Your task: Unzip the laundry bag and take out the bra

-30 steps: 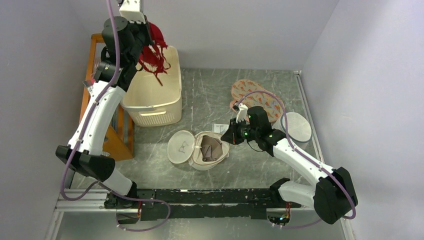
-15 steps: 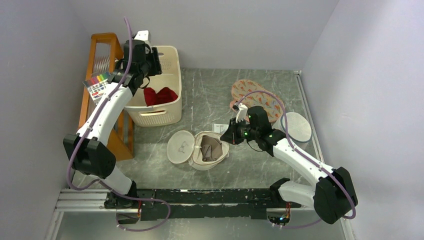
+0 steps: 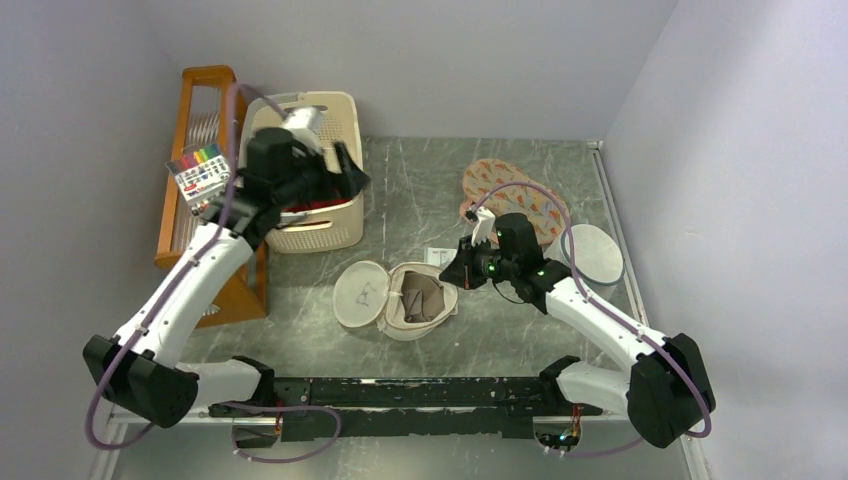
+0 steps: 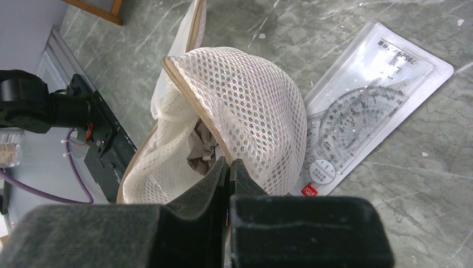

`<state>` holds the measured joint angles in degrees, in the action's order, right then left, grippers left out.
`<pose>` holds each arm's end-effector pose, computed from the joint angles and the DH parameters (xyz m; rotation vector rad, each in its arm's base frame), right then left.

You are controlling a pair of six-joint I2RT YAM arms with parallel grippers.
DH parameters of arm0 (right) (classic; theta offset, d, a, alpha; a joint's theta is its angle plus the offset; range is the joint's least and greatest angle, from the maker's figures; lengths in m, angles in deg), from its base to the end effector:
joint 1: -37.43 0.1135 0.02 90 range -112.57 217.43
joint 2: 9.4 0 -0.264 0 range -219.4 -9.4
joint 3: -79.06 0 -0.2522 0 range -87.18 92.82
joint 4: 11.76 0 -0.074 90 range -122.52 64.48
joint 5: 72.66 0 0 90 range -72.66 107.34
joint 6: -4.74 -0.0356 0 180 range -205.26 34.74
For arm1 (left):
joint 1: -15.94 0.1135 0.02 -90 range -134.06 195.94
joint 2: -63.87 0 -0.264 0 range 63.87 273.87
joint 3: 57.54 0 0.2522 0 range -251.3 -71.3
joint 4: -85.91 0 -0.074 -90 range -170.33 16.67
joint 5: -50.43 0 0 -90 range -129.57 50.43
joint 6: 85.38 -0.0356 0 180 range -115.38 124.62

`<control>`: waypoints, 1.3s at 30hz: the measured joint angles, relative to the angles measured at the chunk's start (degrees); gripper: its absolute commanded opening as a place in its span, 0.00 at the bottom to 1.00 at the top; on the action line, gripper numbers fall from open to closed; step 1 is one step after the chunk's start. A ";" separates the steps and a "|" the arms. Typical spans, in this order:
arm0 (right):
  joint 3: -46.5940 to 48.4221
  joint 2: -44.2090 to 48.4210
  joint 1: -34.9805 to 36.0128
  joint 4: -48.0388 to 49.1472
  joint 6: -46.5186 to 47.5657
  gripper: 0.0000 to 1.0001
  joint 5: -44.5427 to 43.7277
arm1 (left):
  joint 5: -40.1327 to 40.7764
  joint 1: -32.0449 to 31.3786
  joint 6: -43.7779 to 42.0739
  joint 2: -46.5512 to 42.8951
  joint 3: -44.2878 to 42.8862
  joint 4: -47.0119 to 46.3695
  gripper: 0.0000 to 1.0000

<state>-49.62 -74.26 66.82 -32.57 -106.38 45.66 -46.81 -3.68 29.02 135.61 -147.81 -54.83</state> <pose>0.2008 0.1325 0.2340 -0.4625 2.2296 1.0233 0.2610 -0.0978 0.4057 0.0039 1.9822 -0.6288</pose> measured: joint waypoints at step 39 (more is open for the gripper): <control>-5.77 5.51 0.00 2.05 -3.30 0.00 -0.70 | 30.93 -48.61 27.82 16.35 21.22 -14.58 0.29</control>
<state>-55.39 -68.75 66.82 -30.52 -109.68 44.96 -15.89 -52.29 56.84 151.96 -126.59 -69.41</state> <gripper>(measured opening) 0.010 0.295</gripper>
